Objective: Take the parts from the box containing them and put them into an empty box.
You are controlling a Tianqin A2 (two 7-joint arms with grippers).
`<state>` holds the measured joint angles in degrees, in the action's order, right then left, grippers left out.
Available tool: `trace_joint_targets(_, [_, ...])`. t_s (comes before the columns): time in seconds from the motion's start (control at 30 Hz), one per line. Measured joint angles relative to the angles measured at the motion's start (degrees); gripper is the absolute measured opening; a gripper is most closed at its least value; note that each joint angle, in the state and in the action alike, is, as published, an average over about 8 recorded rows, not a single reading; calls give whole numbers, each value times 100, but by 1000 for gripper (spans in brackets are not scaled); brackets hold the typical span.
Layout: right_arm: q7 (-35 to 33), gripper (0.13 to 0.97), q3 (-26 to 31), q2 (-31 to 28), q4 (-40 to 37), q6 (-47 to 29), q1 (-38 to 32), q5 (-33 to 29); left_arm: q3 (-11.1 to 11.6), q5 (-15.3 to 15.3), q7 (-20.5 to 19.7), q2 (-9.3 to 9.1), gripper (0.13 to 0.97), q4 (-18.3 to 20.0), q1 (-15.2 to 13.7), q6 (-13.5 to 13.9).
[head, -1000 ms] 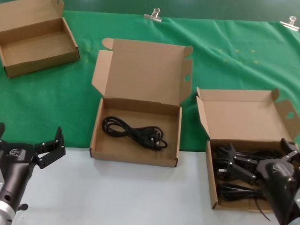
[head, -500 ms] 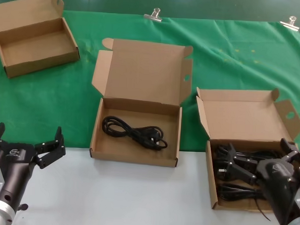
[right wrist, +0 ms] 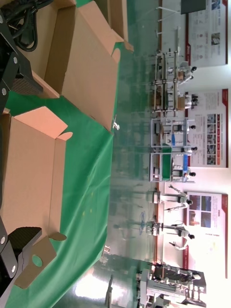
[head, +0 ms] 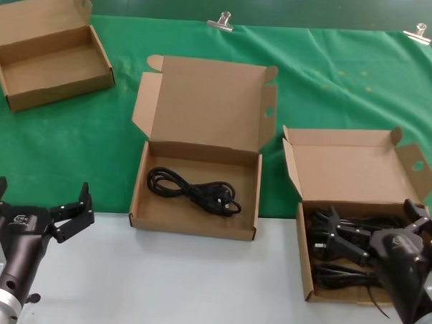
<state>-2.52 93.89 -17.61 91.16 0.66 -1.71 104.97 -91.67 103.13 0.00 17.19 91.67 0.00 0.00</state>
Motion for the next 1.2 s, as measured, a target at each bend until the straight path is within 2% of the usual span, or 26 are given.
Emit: trace_joint_targets(1.2, [0, 966, 0, 0, 0, 0, 0, 0, 0, 0, 0, 0, 966, 0, 0, 0])
